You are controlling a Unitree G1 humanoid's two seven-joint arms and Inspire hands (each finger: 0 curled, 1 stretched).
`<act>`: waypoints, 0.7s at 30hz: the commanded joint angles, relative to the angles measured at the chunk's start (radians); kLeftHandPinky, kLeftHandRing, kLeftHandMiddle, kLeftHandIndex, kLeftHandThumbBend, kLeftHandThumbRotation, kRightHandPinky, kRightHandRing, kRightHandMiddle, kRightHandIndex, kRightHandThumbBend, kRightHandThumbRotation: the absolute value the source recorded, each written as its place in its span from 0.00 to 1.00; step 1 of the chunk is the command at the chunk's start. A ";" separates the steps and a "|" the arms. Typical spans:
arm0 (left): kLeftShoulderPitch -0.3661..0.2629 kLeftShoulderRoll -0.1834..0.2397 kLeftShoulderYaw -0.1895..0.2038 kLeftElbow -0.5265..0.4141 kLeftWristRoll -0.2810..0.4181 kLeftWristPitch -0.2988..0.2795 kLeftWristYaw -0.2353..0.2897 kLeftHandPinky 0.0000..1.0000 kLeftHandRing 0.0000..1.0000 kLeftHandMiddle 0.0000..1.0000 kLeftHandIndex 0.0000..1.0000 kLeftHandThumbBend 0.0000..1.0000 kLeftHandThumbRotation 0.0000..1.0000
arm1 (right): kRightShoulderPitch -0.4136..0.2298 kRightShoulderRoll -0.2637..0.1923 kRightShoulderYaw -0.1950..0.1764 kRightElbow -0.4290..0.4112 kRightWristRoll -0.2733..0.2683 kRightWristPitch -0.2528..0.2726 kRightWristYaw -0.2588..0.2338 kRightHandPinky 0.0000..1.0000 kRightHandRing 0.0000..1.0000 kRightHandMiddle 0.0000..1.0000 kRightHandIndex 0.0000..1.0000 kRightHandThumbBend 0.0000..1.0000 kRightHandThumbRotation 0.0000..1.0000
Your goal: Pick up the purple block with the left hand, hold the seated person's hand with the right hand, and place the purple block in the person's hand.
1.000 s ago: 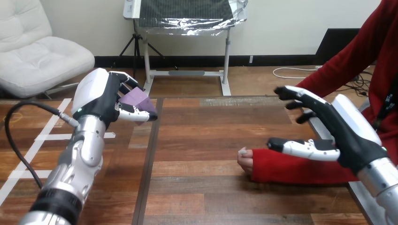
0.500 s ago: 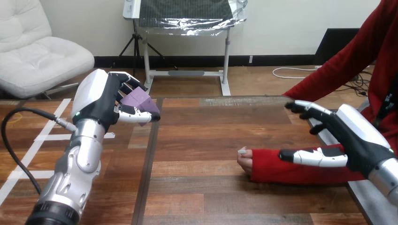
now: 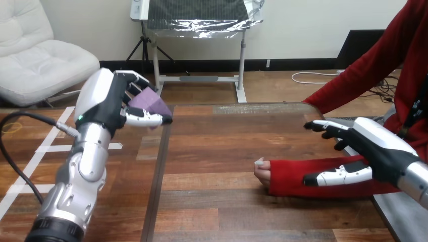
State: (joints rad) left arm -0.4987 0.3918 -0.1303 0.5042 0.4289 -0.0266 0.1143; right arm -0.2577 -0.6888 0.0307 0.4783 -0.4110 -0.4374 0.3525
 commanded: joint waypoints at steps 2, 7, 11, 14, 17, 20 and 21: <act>-0.037 0.026 0.031 -0.075 -0.009 -0.001 -0.007 0.28 0.32 0.39 0.42 0.73 0.00 | -0.110 -0.029 0.028 0.043 -0.017 -0.021 -0.009 0.76 0.86 0.89 0.89 1.00 0.49; -0.036 0.026 0.033 -0.075 -0.005 -0.009 -0.007 0.26 0.31 0.39 0.42 0.73 0.00 | -0.131 -0.029 0.045 0.083 -0.031 -0.028 -0.016 0.75 0.85 0.88 0.88 1.00 0.42; -0.035 0.024 0.036 -0.076 -0.009 -0.006 -0.012 0.25 0.30 0.38 0.42 0.73 0.00 | -0.144 -0.029 0.060 0.109 -0.043 -0.033 -0.026 0.75 0.85 0.88 0.88 1.00 0.37; -0.038 0.024 0.036 -0.067 -0.009 -0.013 -0.012 0.25 0.30 0.38 0.42 0.73 0.00 | -0.157 -0.031 0.076 0.132 -0.065 -0.046 -0.043 0.76 0.85 0.88 0.87 1.00 0.35; -0.037 0.024 0.036 -0.067 -0.009 -0.012 -0.016 0.26 0.31 0.38 0.42 0.73 0.00 | -0.166 -0.027 0.088 0.153 -0.076 -0.051 -0.051 0.77 0.85 0.88 0.87 1.00 0.35; -0.038 0.023 0.037 -0.062 -0.009 -0.017 -0.018 0.26 0.31 0.38 0.42 0.73 0.00 | -0.174 -0.023 0.098 0.168 -0.077 -0.057 -0.053 0.78 0.86 0.88 0.87 1.00 0.35; -0.038 0.022 0.037 -0.062 -0.010 -0.017 -0.020 0.26 0.31 0.38 0.42 0.73 0.00 | -0.177 -0.021 0.104 0.174 -0.082 -0.058 -0.055 0.78 0.86 0.88 0.87 1.00 0.35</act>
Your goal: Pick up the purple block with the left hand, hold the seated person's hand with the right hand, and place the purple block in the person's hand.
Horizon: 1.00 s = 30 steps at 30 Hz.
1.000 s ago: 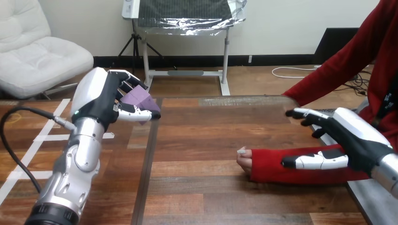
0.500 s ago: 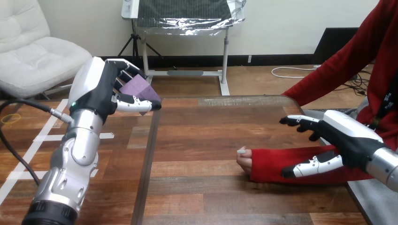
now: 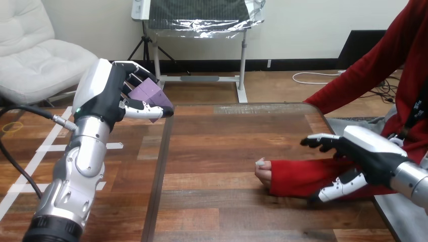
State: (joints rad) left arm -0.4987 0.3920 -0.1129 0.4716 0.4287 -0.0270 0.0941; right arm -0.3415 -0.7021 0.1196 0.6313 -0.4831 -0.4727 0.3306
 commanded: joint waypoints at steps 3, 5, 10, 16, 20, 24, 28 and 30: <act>-0.037 0.019 0.022 -0.030 -0.013 -0.011 -0.004 0.26 0.31 0.38 0.42 0.73 0.00 | -0.102 -0.004 0.028 0.035 -0.022 -0.023 -0.039 0.79 0.86 0.88 0.87 1.00 0.35; -0.038 0.017 0.024 -0.031 -0.015 -0.004 -0.007 0.27 0.32 0.39 0.42 0.72 0.00 | -0.108 -0.002 0.037 0.042 -0.028 -0.020 -0.039 0.80 0.86 0.88 0.87 1.00 0.34; -0.037 0.014 0.025 -0.028 -0.022 -0.007 -0.010 0.27 0.32 0.39 0.42 0.72 0.00 | -0.122 0.012 0.058 0.067 -0.040 -0.010 -0.051 0.80 0.86 0.88 0.86 1.00 0.32; -0.037 0.013 0.025 -0.024 -0.027 -0.010 -0.013 0.26 0.31 0.39 0.42 0.72 0.00 | -0.134 0.025 0.088 0.086 -0.065 0.005 -0.068 0.75 0.84 0.86 0.85 1.00 0.27; -0.035 0.012 0.025 -0.027 -0.031 -0.004 -0.014 0.25 0.30 0.38 0.42 0.72 0.00 | -0.139 0.032 0.106 0.091 -0.082 0.021 -0.074 0.73 0.83 0.85 0.84 1.00 0.25; -0.035 0.014 0.023 -0.021 -0.034 -0.009 -0.013 0.24 0.29 0.37 0.42 0.72 0.00 | -0.149 0.040 0.129 0.108 -0.108 0.022 -0.090 0.71 0.82 0.84 0.83 1.00 0.23; -0.033 0.014 0.022 -0.020 -0.036 -0.015 -0.011 0.24 0.30 0.37 0.42 0.72 0.00 | -0.156 0.049 0.146 0.126 -0.123 0.019 -0.114 0.67 0.78 0.80 0.81 1.00 0.23; -0.033 0.014 0.022 -0.020 -0.037 -0.017 -0.010 0.24 0.30 0.37 0.42 0.72 0.00 | -0.159 0.055 0.154 0.135 -0.130 0.019 -0.123 0.65 0.76 0.79 0.80 1.00 0.23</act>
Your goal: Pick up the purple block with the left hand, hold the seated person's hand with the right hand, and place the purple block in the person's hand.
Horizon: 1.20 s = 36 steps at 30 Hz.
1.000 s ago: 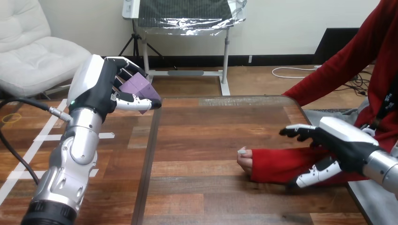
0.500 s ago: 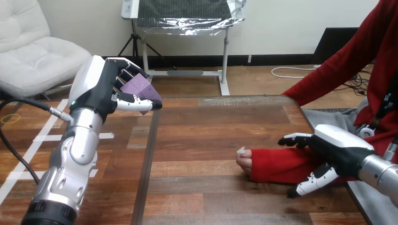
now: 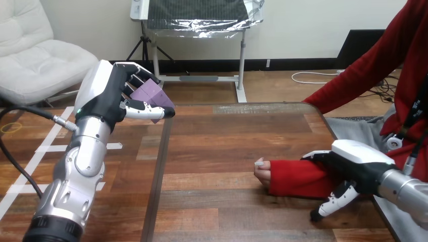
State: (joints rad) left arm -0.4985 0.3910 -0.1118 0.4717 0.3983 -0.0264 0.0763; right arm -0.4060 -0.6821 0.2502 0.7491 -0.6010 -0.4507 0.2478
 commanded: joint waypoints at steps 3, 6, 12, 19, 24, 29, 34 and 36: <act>-0.032 0.016 0.020 -0.020 -0.005 -0.014 0.008 0.23 0.29 0.37 0.42 0.72 0.00 | -0.098 0.042 0.034 0.031 -0.021 -0.005 -0.057 0.62 0.73 0.76 0.78 1.00 0.24; -0.032 0.016 0.019 -0.024 -0.003 -0.007 0.006 0.23 0.29 0.37 0.42 0.72 0.00 | -0.100 0.049 0.045 0.042 -0.028 -0.001 -0.069 0.60 0.71 0.74 0.77 1.00 0.25; -0.031 0.016 0.021 -0.026 -0.004 -0.005 0.006 0.24 0.30 0.38 0.42 0.72 0.00 | -0.112 0.058 0.068 0.070 -0.039 -0.007 -0.080 0.60 0.71 0.74 0.75 0.98 0.28; -0.028 0.019 0.021 -0.023 -0.009 -0.015 0.001 0.24 0.30 0.38 0.42 0.72 0.00 | -0.123 0.068 0.094 0.110 -0.047 -0.025 -0.109 0.59 0.70 0.73 0.72 0.90 0.29; -0.025 0.019 0.021 -0.017 -0.011 -0.024 0.002 0.24 0.30 0.38 0.42 0.72 0.00 | -0.128 0.078 0.103 0.132 -0.052 -0.036 -0.128 0.59 0.70 0.72 0.70 0.86 0.30; -0.022 0.020 0.017 -0.015 -0.007 -0.025 0.002 0.24 0.30 0.38 0.42 0.71 0.00 | -0.131 0.084 0.116 0.151 -0.059 -0.055 -0.164 0.59 0.68 0.69 0.68 0.81 0.32; -0.017 0.020 0.013 -0.019 -0.001 -0.016 0.001 0.25 0.30 0.38 0.42 0.71 0.00 | -0.132 0.088 0.123 0.167 -0.054 -0.061 -0.178 0.58 0.65 0.66 0.65 0.77 0.32; -0.016 0.019 0.014 -0.021 -0.003 -0.011 -0.003 0.25 0.30 0.38 0.42 0.70 0.00 | -0.134 0.090 0.126 0.177 -0.052 -0.069 -0.184 0.58 0.64 0.65 0.64 0.76 0.32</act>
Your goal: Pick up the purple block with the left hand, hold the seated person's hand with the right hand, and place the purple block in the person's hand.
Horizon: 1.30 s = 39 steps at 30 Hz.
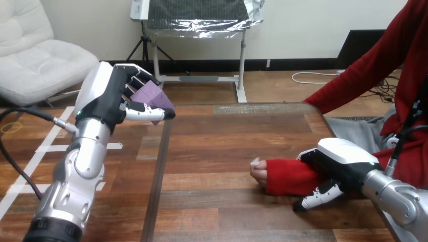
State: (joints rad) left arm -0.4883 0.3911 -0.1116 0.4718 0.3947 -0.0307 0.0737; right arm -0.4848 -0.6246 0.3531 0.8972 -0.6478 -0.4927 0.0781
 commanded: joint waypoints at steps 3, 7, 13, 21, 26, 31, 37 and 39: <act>-0.024 0.016 0.016 -0.024 -0.005 -0.003 -0.006 0.25 0.31 0.38 0.42 0.70 0.00 | -0.061 0.035 0.027 0.047 -0.004 -0.037 -0.019 0.54 0.60 0.62 0.62 0.74 0.31; -0.021 0.013 0.019 -0.027 -0.010 -0.004 -0.007 0.25 0.30 0.38 0.43 0.69 0.00 | -0.068 0.039 0.025 0.060 0.008 -0.033 0.005 0.50 0.56 0.59 0.60 0.71 0.28; -0.018 0.012 0.021 -0.027 -0.011 -0.007 -0.005 0.25 0.31 0.38 0.42 0.68 0.00 | -0.074 0.039 0.024 0.070 0.013 -0.033 0.016 0.43 0.48 0.53 0.55 0.69 0.25; -0.018 0.015 0.020 -0.027 -0.005 -0.012 -0.002 0.25 0.31 0.38 0.42 0.67 0.00 | -0.080 0.040 0.019 0.082 0.014 -0.029 0.022 0.34 0.38 0.45 0.46 0.68 0.23; -0.018 0.015 0.019 -0.033 -0.003 -0.004 -0.005 0.26 0.32 0.39 0.43 0.67 0.00 | -0.082 0.040 0.017 0.083 0.012 -0.018 0.022 0.30 0.34 0.40 0.41 0.67 0.23; -0.020 0.015 0.017 -0.033 -0.001 0.006 -0.008 0.25 0.31 0.38 0.43 0.68 0.00 | -0.084 0.041 0.009 0.083 0.018 0.000 0.024 0.28 0.32 0.37 0.37 0.67 0.24; -0.021 0.014 0.012 -0.038 0.004 0.016 -0.012 0.24 0.30 0.38 0.43 0.68 0.00 | -0.089 0.035 0.001 0.084 0.027 0.007 0.025 0.25 0.29 0.34 0.33 0.68 0.23; -0.021 0.015 0.010 -0.040 0.006 0.020 -0.014 0.24 0.30 0.38 0.43 0.68 0.00 | -0.091 0.033 -0.005 0.082 0.036 0.009 0.034 0.24 0.28 0.33 0.32 0.68 0.22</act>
State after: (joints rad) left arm -0.4689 0.3903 -0.1102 0.4717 0.3941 -0.0141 0.0608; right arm -0.5314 -0.5896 0.3569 0.9618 -0.6384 -0.4932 0.0911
